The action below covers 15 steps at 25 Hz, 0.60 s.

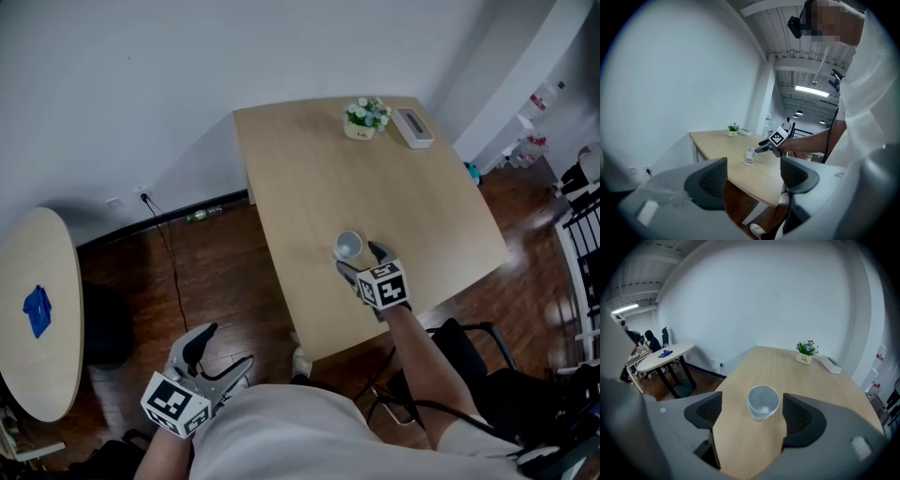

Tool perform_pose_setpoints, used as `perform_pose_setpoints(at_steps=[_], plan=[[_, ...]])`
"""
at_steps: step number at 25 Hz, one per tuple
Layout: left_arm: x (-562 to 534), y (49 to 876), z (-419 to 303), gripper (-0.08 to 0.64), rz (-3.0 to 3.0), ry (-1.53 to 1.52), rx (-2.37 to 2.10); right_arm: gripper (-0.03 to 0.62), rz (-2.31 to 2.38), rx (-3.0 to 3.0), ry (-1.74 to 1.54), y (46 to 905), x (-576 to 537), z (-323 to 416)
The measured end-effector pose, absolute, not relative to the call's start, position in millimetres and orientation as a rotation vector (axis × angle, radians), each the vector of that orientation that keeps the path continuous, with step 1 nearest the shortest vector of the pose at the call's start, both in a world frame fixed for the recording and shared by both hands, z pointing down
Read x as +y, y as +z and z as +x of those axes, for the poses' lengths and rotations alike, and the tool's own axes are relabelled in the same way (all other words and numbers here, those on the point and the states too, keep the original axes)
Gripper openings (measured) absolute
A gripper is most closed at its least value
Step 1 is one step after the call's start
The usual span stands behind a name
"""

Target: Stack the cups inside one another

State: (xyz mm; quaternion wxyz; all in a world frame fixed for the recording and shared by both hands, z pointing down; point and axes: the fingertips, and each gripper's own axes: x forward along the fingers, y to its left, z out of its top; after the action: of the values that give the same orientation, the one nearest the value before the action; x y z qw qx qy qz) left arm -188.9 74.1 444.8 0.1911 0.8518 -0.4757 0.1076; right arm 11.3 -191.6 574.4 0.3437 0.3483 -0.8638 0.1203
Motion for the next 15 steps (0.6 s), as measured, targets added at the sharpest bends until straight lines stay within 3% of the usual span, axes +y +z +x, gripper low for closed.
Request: perform_pose_setpoints(at_steps=[15], plan=[[165, 486, -218, 0.371, 2.581, 0.356, -0.829, 0.400, 1.046, -2.208, 0.501, 552, 67, -36]])
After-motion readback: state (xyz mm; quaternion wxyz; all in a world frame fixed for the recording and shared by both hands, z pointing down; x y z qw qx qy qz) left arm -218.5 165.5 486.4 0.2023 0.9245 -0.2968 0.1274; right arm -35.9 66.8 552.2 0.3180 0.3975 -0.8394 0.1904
